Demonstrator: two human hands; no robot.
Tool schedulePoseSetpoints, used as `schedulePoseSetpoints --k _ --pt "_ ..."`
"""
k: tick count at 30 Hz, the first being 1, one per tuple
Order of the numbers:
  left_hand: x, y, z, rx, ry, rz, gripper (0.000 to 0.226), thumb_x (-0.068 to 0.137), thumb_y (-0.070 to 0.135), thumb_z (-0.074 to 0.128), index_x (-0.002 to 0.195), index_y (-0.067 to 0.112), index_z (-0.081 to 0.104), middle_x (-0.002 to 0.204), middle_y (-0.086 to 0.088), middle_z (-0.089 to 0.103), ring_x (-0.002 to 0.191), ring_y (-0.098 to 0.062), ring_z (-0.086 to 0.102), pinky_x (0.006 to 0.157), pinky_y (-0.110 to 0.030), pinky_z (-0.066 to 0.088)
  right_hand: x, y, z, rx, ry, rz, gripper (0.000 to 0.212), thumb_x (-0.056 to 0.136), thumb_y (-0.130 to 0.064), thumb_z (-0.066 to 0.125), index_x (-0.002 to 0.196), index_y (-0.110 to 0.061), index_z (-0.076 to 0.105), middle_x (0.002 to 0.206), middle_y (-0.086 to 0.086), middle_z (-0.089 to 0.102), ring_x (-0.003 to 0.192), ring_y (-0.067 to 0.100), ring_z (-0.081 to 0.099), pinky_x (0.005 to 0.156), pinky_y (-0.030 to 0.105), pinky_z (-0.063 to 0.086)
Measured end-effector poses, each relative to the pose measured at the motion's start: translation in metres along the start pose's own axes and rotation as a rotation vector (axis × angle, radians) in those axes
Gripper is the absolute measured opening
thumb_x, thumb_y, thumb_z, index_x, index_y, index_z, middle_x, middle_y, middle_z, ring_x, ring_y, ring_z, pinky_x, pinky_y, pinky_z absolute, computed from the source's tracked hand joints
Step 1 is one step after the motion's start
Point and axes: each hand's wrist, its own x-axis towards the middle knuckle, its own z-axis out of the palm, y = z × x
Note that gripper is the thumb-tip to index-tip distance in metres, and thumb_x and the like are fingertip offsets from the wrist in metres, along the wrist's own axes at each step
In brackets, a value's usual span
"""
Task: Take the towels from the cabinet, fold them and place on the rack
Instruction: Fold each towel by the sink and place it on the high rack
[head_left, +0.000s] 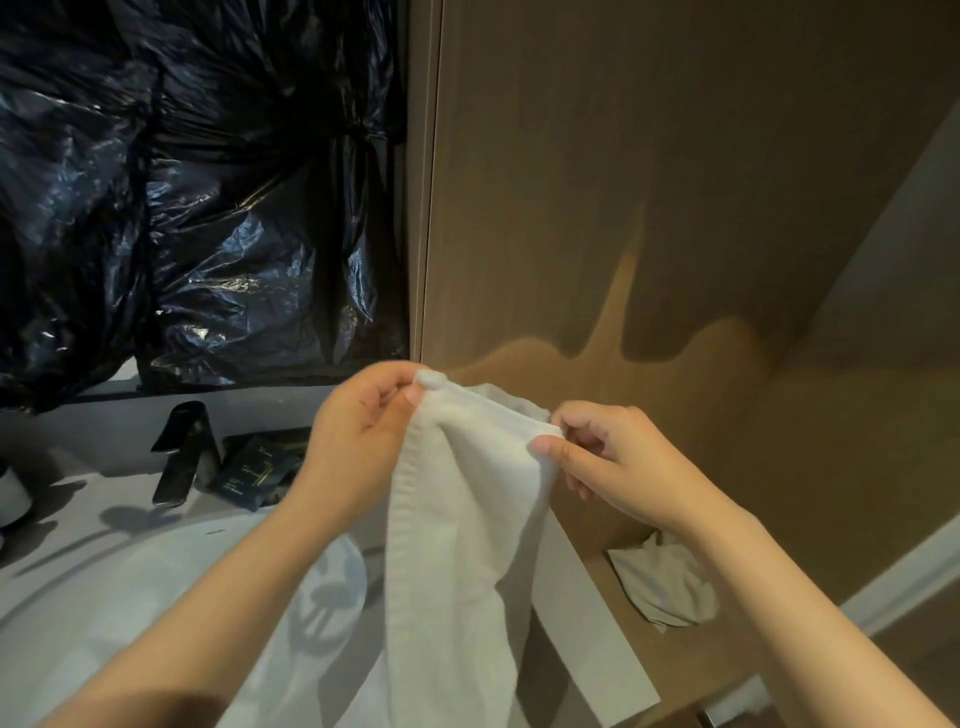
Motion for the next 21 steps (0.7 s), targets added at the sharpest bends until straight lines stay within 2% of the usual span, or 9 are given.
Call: schedulePoseSetpoints --k 3,7,12,15,17,21 --pt "0.019 0.005 -0.012 0.120 0.027 0.076 0.029 0.096 0.012 0.052 0.090 0.036 0.066 0.086 0.028 0.068 0.083 0.009 0.061 0.068 -0.001 0.041 -0.002 0.013 -0.006 -0.023 0.020 0.028 0.034 0.090 -0.059 0.056 0.077 -0.028 0.062 0.070 -0.012 0.066 0.067 0.009 0.066 0.063 0.025 0.057" --pt "0.033 0.002 -0.017 0.235 0.059 0.102 0.031 0.096 0.017 0.051 0.087 0.045 0.062 0.085 0.036 0.063 0.086 0.015 0.058 0.065 0.003 0.038 -0.008 0.031 -0.003 -0.017 0.023 0.083 0.032 0.090 -0.057 0.056 0.075 -0.029 0.060 0.069 -0.013 0.066 0.065 0.008 0.066 0.059 0.018 0.052" --pt "0.051 -0.008 -0.015 0.264 0.098 0.052 0.032 0.098 0.015 0.050 0.087 0.043 0.062 0.084 0.028 0.063 0.082 0.016 0.056 0.065 -0.004 0.038 -0.017 0.055 0.006 -0.010 0.010 0.159 0.036 0.090 -0.056 0.057 0.069 -0.027 0.059 0.064 -0.008 0.066 0.059 0.011 0.065 0.058 0.019 0.052" --pt "0.066 -0.012 -0.013 0.294 0.118 0.023 0.023 0.098 0.015 0.049 0.096 0.028 0.068 0.093 0.017 0.065 0.087 0.003 0.059 0.071 -0.015 0.041 -0.025 0.069 0.007 0.030 0.003 0.205 0.035 0.091 -0.054 0.058 0.068 -0.028 0.058 0.062 -0.005 0.066 0.056 0.013 0.065 0.056 0.018 0.050" --pt "0.073 -0.014 -0.012 0.302 0.125 0.012 0.021 0.099 0.015 0.049 0.102 0.021 0.069 0.095 0.011 0.066 0.090 -0.004 0.059 0.075 -0.019 0.044 -0.031 0.077 0.006 0.043 0.003 0.227 0.034 0.092 -0.053 0.058 0.071 -0.026 0.059 0.063 -0.003 0.067 0.057 0.014 0.065 0.056 0.022 0.053" --pt "0.082 -0.016 -0.009 0.315 0.153 0.002 0.020 0.099 0.015 0.048 0.105 0.019 0.067 0.095 0.010 0.063 0.087 -0.004 0.057 0.072 -0.016 0.041 -0.042 0.089 0.003 0.028 0.021 0.258 0.034 0.093 -0.051 0.056 0.074 -0.023 0.060 0.063 -0.004 0.067 0.057 0.014 0.066 0.059 0.029 0.057"
